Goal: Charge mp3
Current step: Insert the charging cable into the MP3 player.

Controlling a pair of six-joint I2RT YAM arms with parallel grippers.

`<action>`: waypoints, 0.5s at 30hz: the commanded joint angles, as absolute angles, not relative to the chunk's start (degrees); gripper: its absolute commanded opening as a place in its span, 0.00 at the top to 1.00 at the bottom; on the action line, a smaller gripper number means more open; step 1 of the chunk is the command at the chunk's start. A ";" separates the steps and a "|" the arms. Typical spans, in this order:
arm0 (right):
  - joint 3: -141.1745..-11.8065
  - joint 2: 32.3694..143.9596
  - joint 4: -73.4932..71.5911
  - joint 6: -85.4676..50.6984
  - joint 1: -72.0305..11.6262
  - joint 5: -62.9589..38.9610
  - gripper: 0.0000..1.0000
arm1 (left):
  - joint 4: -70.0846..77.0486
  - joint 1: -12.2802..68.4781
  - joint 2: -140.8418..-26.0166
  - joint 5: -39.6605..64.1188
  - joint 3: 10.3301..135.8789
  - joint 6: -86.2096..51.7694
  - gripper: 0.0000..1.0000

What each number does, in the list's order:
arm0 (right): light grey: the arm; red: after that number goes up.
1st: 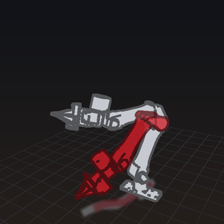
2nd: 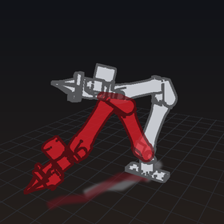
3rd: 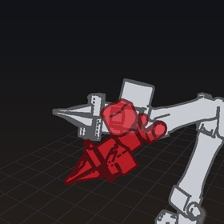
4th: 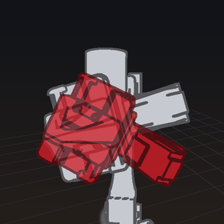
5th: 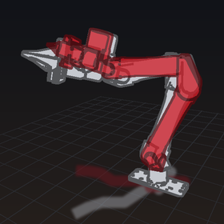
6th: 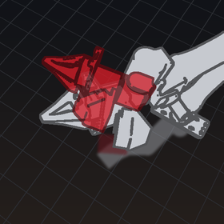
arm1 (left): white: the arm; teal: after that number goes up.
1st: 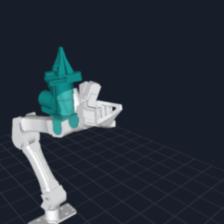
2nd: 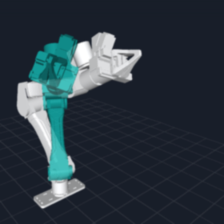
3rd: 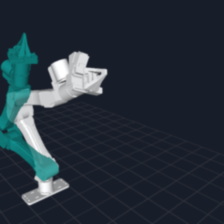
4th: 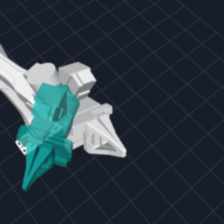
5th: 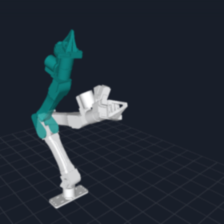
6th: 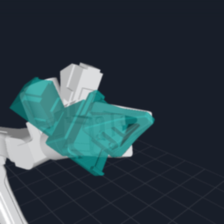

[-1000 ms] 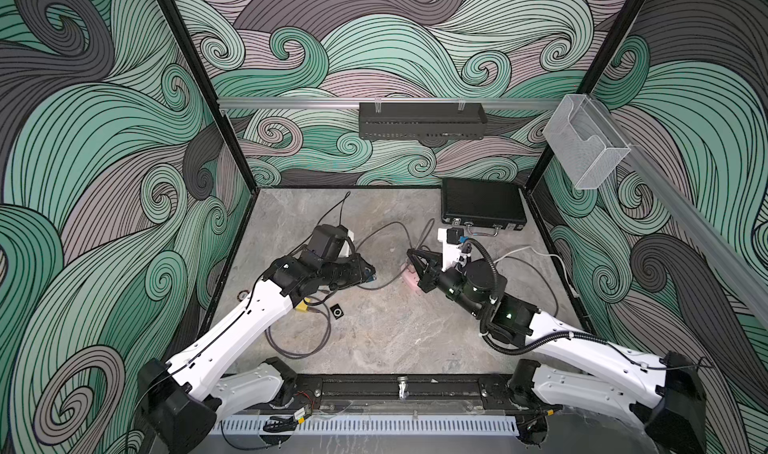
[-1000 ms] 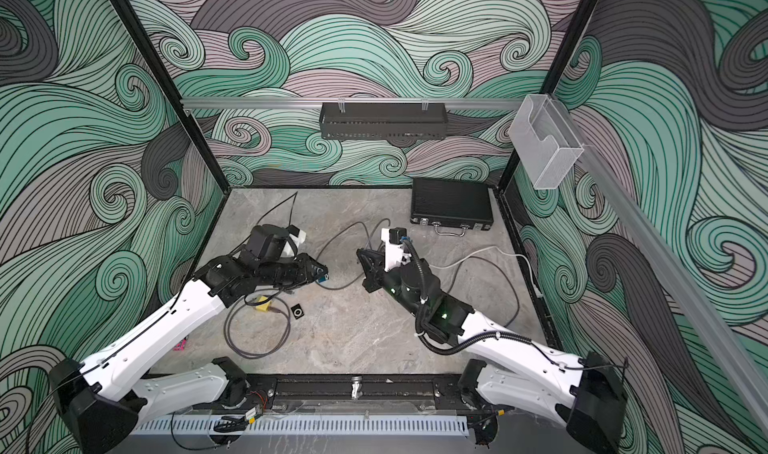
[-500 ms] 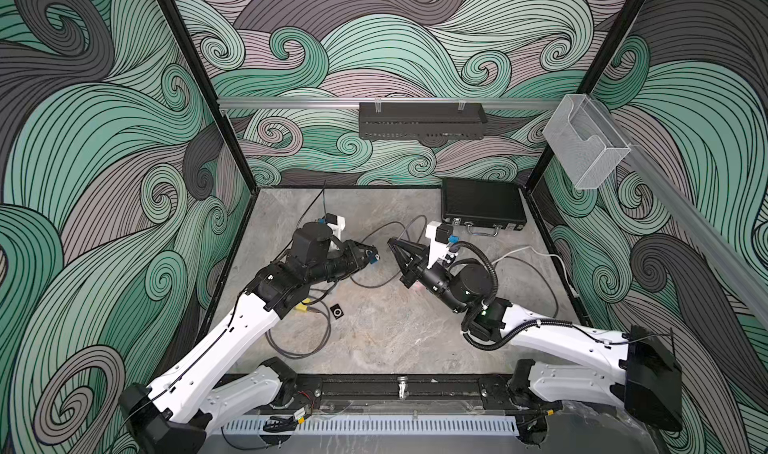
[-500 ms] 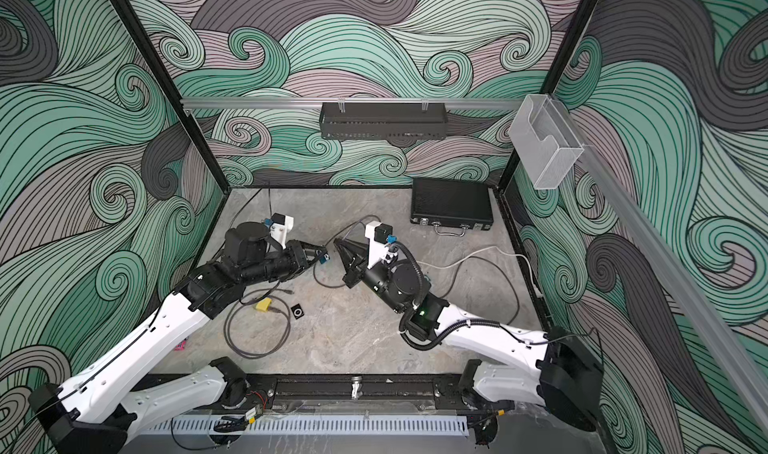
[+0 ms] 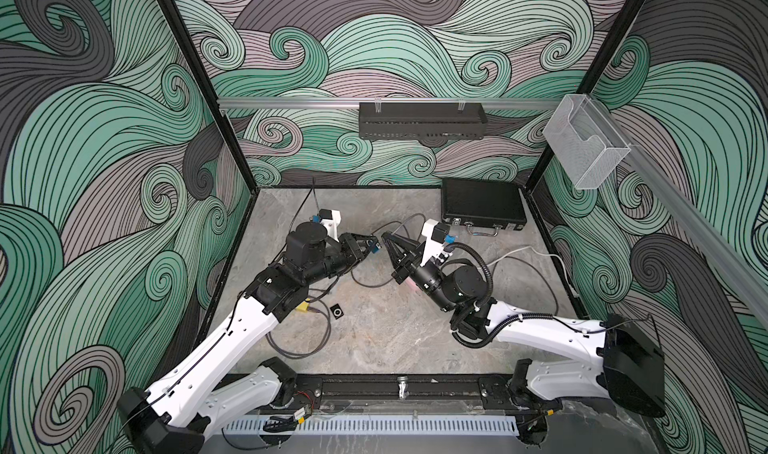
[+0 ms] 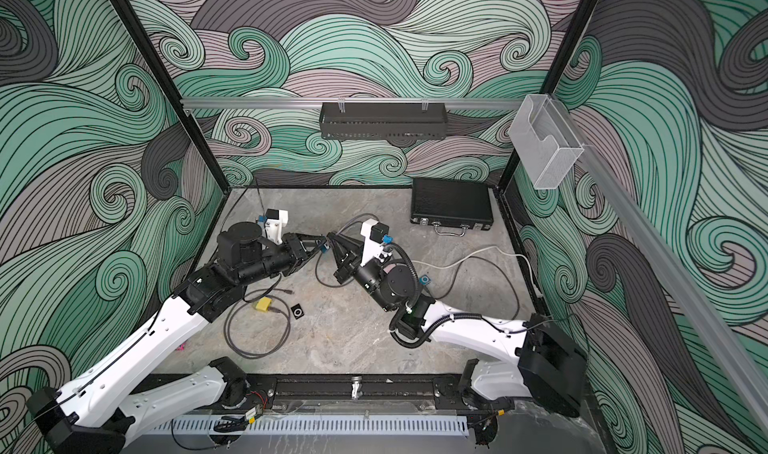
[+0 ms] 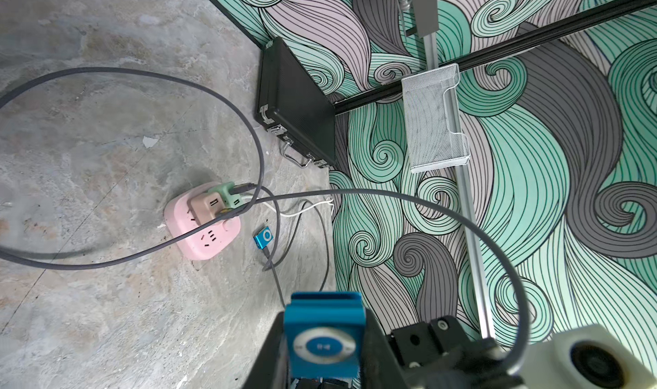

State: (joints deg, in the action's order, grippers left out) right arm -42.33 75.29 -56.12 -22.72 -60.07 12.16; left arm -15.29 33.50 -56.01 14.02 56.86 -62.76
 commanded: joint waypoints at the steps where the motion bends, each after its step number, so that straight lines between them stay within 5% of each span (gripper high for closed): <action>1: -42.98 76.08 -59.62 -21.67 -60.67 15.04 1.00 | -13.21 33.16 -55.46 14.15 57.98 -63.33 0.79; 15: -42.19 75.98 -60.56 -20.64 -60.90 18.73 1.00 | -13.62 33.13 -55.11 15.13 58.69 -63.36 0.79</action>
State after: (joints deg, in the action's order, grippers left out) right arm -42.33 76.53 -58.13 -21.45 -60.58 17.43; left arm -14.72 33.50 -56.01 14.26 56.86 -63.48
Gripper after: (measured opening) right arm 0.073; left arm 0.253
